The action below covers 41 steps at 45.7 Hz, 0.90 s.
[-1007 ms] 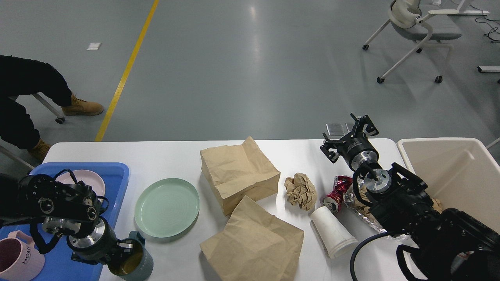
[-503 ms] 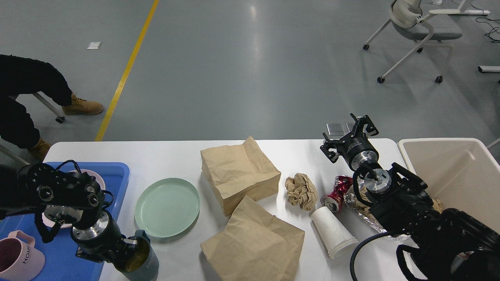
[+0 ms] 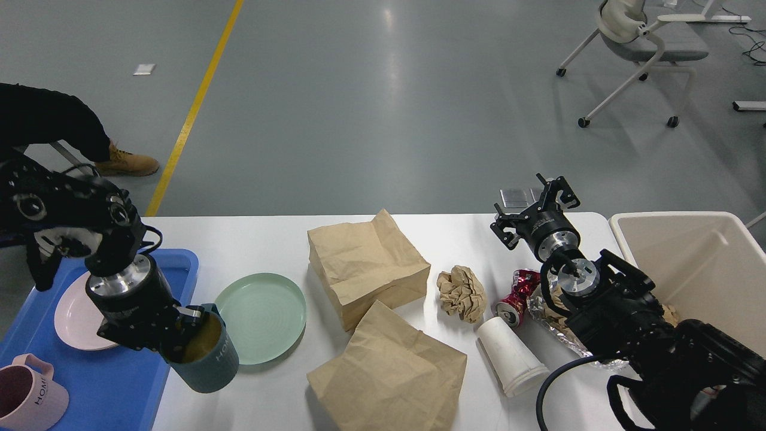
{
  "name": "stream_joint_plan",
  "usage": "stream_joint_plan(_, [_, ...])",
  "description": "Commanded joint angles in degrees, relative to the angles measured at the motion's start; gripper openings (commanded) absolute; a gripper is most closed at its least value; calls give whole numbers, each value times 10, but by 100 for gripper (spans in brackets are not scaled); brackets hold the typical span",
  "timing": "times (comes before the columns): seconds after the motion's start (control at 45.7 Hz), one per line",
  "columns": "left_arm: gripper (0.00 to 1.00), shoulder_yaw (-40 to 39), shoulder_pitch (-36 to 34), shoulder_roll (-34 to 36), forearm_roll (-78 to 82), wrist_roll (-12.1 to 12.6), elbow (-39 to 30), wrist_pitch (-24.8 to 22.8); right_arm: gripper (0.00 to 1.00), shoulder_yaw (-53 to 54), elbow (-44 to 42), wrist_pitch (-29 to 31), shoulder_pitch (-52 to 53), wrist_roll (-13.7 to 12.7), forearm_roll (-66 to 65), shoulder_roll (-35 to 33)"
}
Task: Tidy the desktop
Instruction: 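Lift the teal mug with the left gripper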
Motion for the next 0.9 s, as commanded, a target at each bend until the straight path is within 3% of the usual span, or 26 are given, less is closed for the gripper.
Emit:
stream_joint_plan(0.0, [0,47,-88,0,-24,-16,-1,-83,100,0,0,0,0,0,0,0])
stream_joint_plan(0.022, [0,56,-105,0,-28,-19,-1,-99,100,0,0,0,0,0,0,0])
stream_joint_plan(0.241, [0,139,-281,-2,-61,-34,-1,-100,100,0,0,0,0,0,0,0])
stream_joint_plan(0.416, [0,174,-380,-7,-64,-63,0,-100,100,0,0,0,0,0,0,0])
stream_joint_plan(0.569, [0,185,-406,-7,-63,-74,-1,-100,100,0,0,0,0,0,0,0])
stream_joint_plan(0.875, [0,232,-401,4,-54,-71,0,-100,100,0,0,0,0,0,0,0])
